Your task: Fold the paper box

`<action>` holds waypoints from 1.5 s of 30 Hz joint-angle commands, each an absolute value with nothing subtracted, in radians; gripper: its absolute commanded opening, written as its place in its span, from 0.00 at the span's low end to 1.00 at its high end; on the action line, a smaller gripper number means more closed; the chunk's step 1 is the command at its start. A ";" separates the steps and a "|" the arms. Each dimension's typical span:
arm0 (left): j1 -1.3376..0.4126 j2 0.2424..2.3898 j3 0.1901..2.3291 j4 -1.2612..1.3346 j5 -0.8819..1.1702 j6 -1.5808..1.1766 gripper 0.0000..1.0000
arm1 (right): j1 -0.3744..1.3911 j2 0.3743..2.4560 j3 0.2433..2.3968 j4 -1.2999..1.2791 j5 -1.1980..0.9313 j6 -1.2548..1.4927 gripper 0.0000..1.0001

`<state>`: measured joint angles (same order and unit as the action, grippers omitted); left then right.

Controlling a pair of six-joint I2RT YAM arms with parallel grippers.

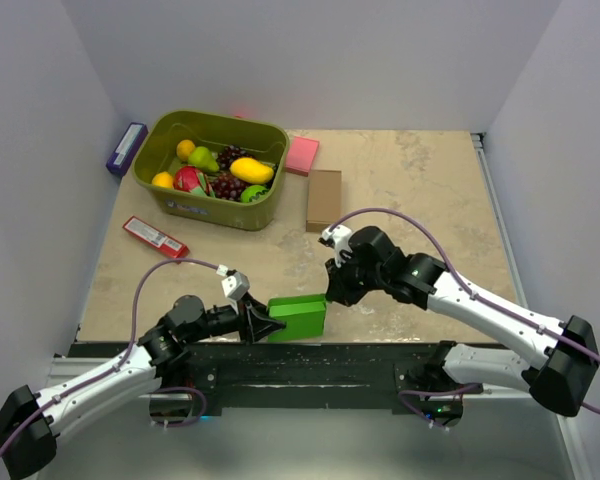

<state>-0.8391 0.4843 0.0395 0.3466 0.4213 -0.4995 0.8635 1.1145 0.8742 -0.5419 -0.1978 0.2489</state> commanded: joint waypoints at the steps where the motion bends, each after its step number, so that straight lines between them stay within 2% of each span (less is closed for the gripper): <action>1: -0.847 0.489 0.046 0.361 0.425 -0.463 0.02 | 0.864 1.120 0.887 -0.515 -0.218 0.262 0.00; 11: -0.902 0.575 0.098 0.275 0.272 -0.384 0.00 | 0.864 1.206 0.930 -0.448 -0.258 0.466 0.00; 21: -0.925 0.618 0.087 0.302 0.235 -0.364 0.00 | 0.865 1.177 0.836 -0.285 -0.235 0.664 0.00; 45: -0.927 0.591 0.008 0.371 0.156 -0.436 0.00 | 0.991 1.164 0.660 -0.245 -0.080 0.656 0.00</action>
<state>-0.9306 0.5983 0.0387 0.2523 0.2325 -0.4107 0.9318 1.1698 0.6781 -0.2314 -0.0841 0.6250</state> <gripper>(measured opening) 0.364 0.007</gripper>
